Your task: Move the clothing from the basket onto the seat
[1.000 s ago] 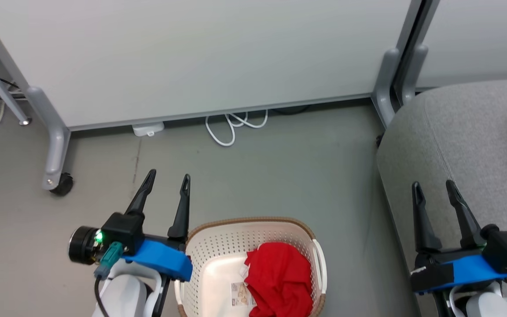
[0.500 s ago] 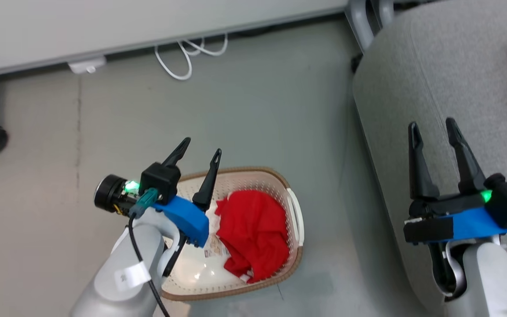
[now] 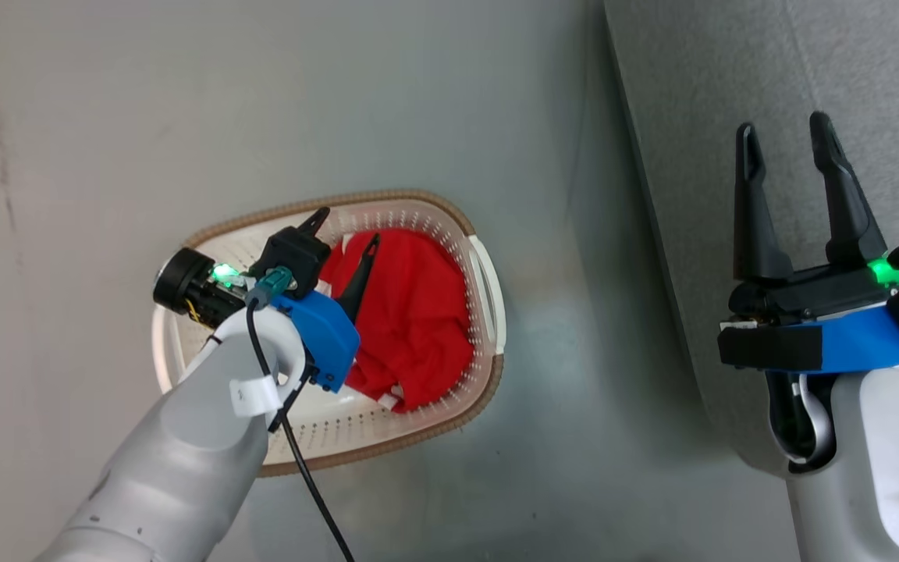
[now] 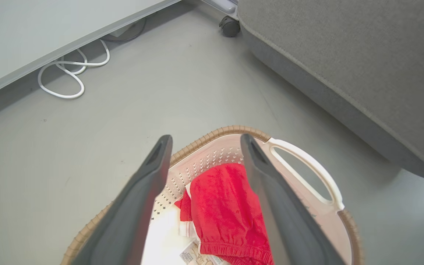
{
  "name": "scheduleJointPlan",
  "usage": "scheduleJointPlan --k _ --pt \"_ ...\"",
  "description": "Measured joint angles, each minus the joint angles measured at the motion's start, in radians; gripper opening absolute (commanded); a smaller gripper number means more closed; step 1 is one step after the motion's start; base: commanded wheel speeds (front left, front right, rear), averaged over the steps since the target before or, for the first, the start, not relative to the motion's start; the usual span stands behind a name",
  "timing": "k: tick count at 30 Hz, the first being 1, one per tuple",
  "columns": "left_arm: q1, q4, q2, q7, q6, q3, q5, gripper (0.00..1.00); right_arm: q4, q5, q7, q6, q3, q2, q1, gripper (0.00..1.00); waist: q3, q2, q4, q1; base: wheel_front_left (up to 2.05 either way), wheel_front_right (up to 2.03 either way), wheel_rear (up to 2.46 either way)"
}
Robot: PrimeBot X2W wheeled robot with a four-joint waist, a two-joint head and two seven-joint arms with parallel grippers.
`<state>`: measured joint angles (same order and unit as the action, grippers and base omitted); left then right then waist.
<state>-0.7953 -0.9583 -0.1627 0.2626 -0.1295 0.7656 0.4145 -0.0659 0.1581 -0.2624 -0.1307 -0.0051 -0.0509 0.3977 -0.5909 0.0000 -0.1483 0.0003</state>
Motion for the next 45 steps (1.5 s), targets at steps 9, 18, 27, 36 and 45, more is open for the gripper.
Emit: scheduleJointPlan --k 9,18,27,36,45 --pt "-0.123 -0.106 -0.014 -0.021 0.000 0.157 0.078 1.00 0.031 0.004 0.000 0.000 0.013 0.000 0.061 1.00 -0.165 0.0000 -0.024 0.0000 0.00 0.00 0.00" --pt "-0.183 -0.160 -0.042 -0.058 0.000 0.273 0.168 1.00 0.047 0.009 0.000 0.000 0.015 0.000 0.098 1.00 -0.287 -0.0001 -0.042 -0.0001 0.00 0.00 0.00" --pt "-0.225 -0.202 -0.054 -0.114 0.000 0.366 0.228 1.00 0.063 0.001 0.000 0.000 0.021 0.000 0.113 1.00 -0.367 0.0000 -0.049 -0.0002 0.00 0.00 0.00" --pt "-0.264 -0.248 -0.056 -0.140 0.000 0.409 0.277 1.00 0.080 -0.002 0.000 0.000 0.032 0.000 0.125 1.00 -0.434 0.0000 -0.052 -0.0002 0.00 0.00 0.00" --pt "-0.298 -0.251 -0.064 -0.143 0.000 0.440 0.322 1.00 0.099 0.002 0.000 0.000 0.032 0.000 0.125 1.00 -0.491 0.0000 -0.066 -0.0002 0.00 0.00 0.00"
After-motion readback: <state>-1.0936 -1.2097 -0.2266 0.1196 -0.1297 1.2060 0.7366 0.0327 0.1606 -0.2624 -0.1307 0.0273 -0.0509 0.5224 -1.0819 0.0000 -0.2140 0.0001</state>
